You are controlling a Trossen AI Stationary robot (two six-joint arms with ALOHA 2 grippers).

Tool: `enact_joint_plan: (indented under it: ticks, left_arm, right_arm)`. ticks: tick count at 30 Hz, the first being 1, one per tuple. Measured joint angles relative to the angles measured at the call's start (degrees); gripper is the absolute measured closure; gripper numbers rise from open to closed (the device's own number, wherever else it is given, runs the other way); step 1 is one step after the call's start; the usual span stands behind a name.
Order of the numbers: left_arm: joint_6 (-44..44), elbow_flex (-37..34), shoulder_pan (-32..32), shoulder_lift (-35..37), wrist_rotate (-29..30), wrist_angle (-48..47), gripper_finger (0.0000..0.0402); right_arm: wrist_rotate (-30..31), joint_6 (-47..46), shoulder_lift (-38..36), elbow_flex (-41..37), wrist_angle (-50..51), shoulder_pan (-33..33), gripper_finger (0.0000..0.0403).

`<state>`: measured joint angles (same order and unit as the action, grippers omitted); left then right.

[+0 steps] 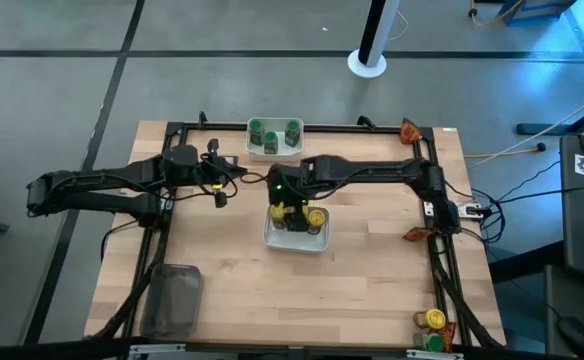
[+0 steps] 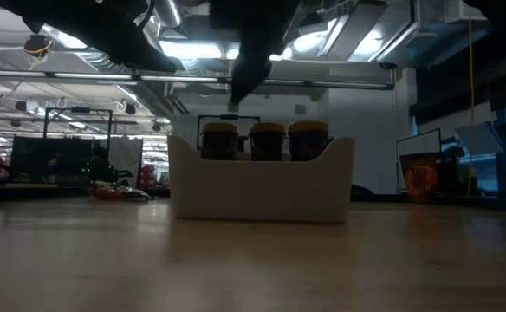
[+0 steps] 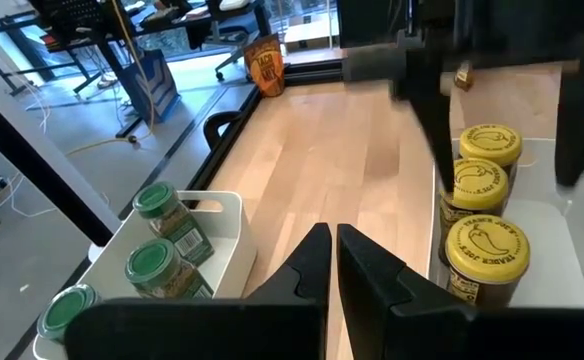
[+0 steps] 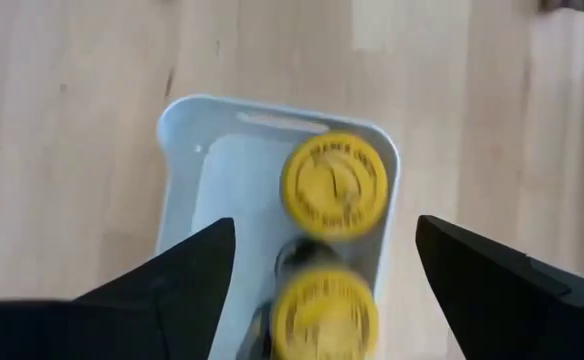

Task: Sort spices by type
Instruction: Put the yellow seasoning bottle into the bottom white bin

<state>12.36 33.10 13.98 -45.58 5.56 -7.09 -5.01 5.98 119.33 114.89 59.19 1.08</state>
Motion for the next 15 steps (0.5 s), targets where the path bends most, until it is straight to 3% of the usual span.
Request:
enact_joint_plan:
  ticks: [15]
  left_arm:
    - [0.0,0.0,0.0,0.0,0.0,0.0,0.0393]
  right_arm:
    - [0.7,-3.3,-15.8,-2.8,18.2,0.0,0.0095]
